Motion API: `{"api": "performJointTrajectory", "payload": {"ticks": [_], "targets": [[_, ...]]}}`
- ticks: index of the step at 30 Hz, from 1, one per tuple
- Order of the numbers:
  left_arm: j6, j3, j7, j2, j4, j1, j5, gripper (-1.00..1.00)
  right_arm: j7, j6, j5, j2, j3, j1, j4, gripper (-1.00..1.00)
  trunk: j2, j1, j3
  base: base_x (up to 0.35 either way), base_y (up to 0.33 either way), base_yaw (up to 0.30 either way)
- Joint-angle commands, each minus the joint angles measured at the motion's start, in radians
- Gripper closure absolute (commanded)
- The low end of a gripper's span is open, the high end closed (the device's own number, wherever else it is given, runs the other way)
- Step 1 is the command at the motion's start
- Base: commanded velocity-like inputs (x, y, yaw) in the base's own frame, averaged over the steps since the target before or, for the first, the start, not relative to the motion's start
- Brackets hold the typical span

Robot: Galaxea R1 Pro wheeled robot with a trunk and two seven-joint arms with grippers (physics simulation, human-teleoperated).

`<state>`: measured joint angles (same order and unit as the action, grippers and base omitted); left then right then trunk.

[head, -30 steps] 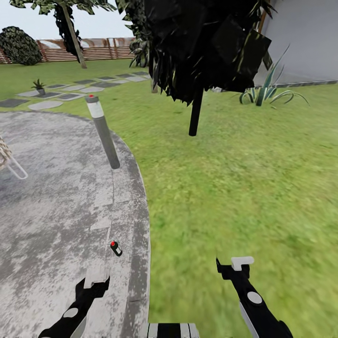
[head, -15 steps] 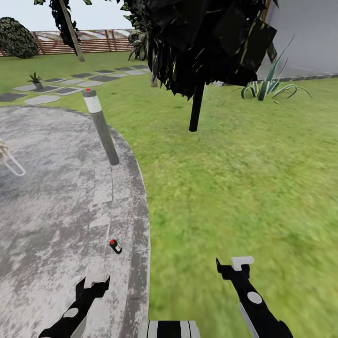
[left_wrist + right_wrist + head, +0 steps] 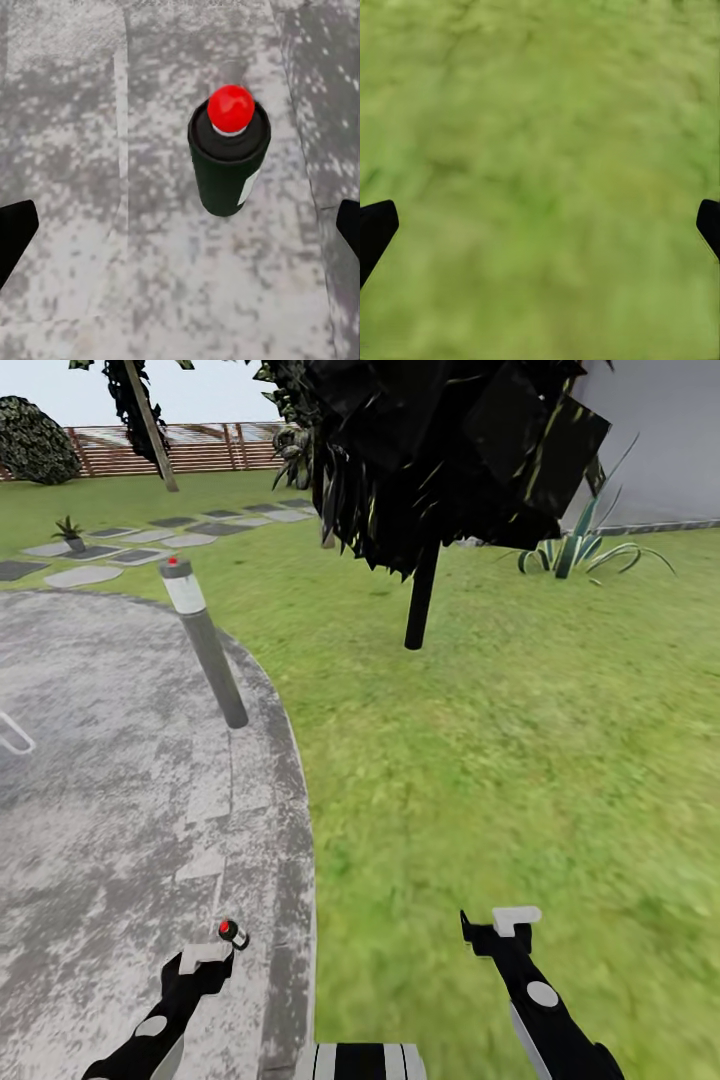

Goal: Pick up the pesticide atomizer in the garden and spray insectifuge to fully cover both potted plants in the garden.

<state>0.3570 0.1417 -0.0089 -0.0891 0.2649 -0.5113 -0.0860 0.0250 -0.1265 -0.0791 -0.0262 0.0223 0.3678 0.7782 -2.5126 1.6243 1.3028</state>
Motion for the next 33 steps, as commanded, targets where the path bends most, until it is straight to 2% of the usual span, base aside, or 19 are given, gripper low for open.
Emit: {"api": "performJointTrajectory", "payload": {"ticks": [1, 7, 20, 25, 33], "targets": [[0.004, 0.007, -0.001, 0.001, -0.001, -0.001, -0.009, -1.0, 0.003, -0.002, -0.008, 0.0, 0.001, 0.0, -0.001, -1.0, 0.0, 0.0, 0.001, 0.338, 0.0, 0.0], [0.006, 0.007, -0.001, 0.0, -0.001, -0.001, -0.009, -1.0, 0.003, -0.002, -0.008, 0.0, 0.001, 0.0, -0.001, -1.0, 0.0, 0.0, 0.001, 0.272, -0.084, 0.0], [0.012, 0.007, -0.002, 0.002, -0.001, 0.0, -0.011, -1.0, 0.003, -0.002, -0.008, 0.0, 0.001, 0.0, -0.001, -1.0, 0.0, 0.0, 0.002, 0.017, -0.009, 0.0], [0.053, 0.007, -0.002, 0.002, -0.001, 0.001, -0.011, -1.0, 0.003, -0.002, -0.008, 0.0, 0.002, 0.0, -0.001, -1.0, -0.001, 0.003, 0.029, 0.0, 0.0, 0.0], [0.063, 0.007, -0.002, 0.0, -0.001, 0.001, -0.011, -1.0, 0.003, -0.002, -0.008, 0.0, 0.002, 0.0, -0.001, -1.0, -0.003, 0.006, 0.072, 0.0, 0.0, 0.0]]}}
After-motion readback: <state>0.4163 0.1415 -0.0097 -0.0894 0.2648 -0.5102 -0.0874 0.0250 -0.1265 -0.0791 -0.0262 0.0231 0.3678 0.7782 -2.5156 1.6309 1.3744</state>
